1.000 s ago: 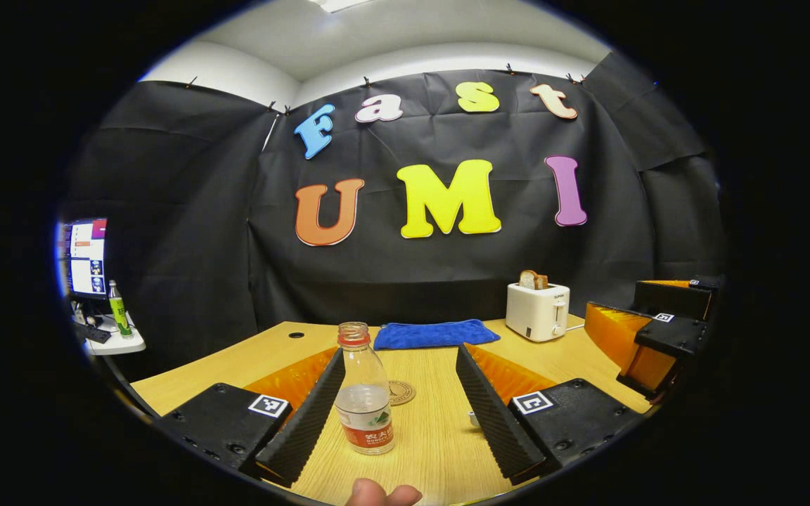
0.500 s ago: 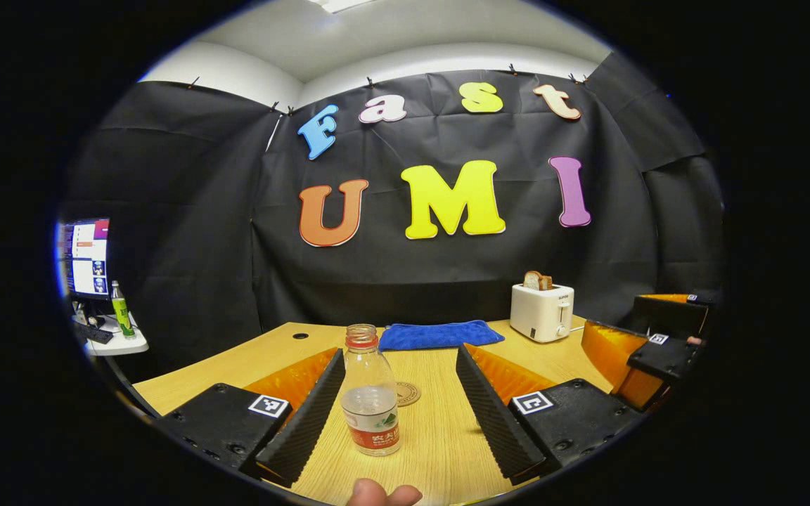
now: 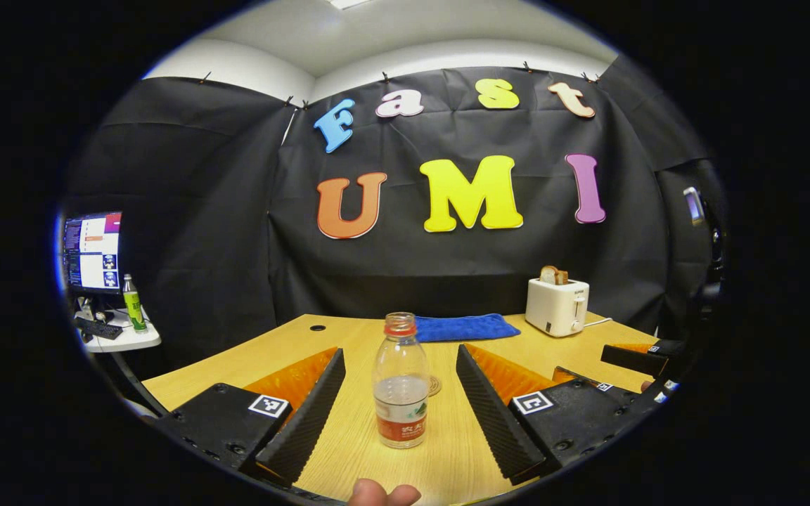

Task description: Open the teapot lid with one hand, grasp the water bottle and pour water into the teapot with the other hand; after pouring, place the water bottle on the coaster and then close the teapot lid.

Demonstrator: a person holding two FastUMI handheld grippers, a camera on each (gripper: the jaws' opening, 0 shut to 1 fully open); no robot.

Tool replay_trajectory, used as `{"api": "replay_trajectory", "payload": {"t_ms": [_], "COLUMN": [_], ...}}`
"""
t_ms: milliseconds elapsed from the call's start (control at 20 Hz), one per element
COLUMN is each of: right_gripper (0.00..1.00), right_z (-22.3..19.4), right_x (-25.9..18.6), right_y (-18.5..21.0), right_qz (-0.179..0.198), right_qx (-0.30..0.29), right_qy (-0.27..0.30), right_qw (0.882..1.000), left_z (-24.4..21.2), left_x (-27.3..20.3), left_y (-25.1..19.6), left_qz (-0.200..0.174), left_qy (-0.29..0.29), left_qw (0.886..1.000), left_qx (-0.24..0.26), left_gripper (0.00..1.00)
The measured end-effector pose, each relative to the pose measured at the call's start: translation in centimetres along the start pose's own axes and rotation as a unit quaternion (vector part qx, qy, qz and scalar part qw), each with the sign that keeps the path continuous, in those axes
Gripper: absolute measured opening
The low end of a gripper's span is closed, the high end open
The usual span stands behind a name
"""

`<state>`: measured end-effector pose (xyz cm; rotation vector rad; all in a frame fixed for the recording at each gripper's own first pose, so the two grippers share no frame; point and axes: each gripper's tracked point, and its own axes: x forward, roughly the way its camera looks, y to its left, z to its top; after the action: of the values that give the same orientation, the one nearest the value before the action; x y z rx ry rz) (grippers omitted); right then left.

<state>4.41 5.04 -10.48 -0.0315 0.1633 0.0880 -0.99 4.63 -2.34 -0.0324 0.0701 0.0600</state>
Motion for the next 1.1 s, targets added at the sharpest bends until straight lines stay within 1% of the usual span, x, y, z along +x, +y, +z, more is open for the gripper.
{"api": "replay_trajectory", "payload": {"t_ms": [50,150,300,400,450,500,550,600,650,700,750,850,900,950,1100], "right_gripper": [0.94,0.98,0.98,0.96,0.98,0.96,0.92,0.84,0.8,0.7,0.65,0.42,0.19,0.24,0.25], "right_z": [-0.8,-1.8,-2.9,-2.7,-2.7,-2.7,-2.8,-2.8,-2.8,-2.8,-3.0,-3.1,-3.2,-3.2,-3.2], "right_x": [0.6,1.5,2.7,3.2,3.5,3.8,4.0,4.1,4.3,4.3,4.4,4.6,4.6,4.7,4.7], "right_y": [0.1,0.7,1.4,1.7,1.8,2.1,2.4,2.7,2.9,3.3,3.6,4.0,3.9,4.0,4.2], "right_qz": [-0.001,0.003,0.01,0.011,0.013,0.016,0.02,0.023,0.026,0.031,0.036,0.046,0.043,0.042,0.046], "right_qx": [-0.004,-0.006,-0.009,-0.01,-0.013,-0.015,-0.016,-0.018,-0.021,-0.024,-0.025,-0.018,-0.016,-0.016,-0.015], "right_qy": [0.005,0.017,0.033,0.032,0.031,0.033,0.035,0.036,0.037,0.038,0.041,0.044,0.045,0.046,0.047], "right_qw": [1.0,1.0,0.999,0.999,0.999,0.999,0.999,0.999,0.999,0.999,0.998,0.998,0.998,0.998,0.998], "left_z": [-0.2,-0.6,-1.1,-1.4,-1.4,-1.6,-1.7,-1.8,-1.7,-1.7,-1.7,-1.8,-1.8,-1.9,-2.5], "left_x": [-0.1,-0.5,-0.5,-0.5,-0.6,-0.6,-0.6,-0.6,-0.7,-0.8,-0.8,-0.9,-0.9,-0.9,-0.8], "left_y": [0.5,1.4,2.0,2.1,2.2,2.3,2.3,2.3,2.3,2.3,2.3,2.3,2.3,2.4,2.4], "left_qz": [0.003,0.009,0.017,0.02,0.022,0.022,0.021,0.019,0.017,0.017,0.017,0.016,0.017,0.018,0.017], "left_qy": [0.003,0.006,0.012,0.016,0.017,0.017,0.019,0.02,0.02,0.019,0.018,0.02,0.02,0.021,0.028], "left_qw": [1.0,1.0,1.0,1.0,1.0,1.0,1.0,1.0,1.0,1.0,1.0,1.0,1.0,1.0,0.999], "left_qx": [-0.003,-0.004,-0.002,0.001,0.001,0.001,-0.001,-0.004,-0.005,-0.005,-0.004,-0.007,-0.007,-0.006,-0.008], "left_gripper": [0.99,0.99,0.99,0.99,0.99,0.99,0.99,0.99,1.0,0.99,0.99,0.99,0.99,0.99,0.99]}}
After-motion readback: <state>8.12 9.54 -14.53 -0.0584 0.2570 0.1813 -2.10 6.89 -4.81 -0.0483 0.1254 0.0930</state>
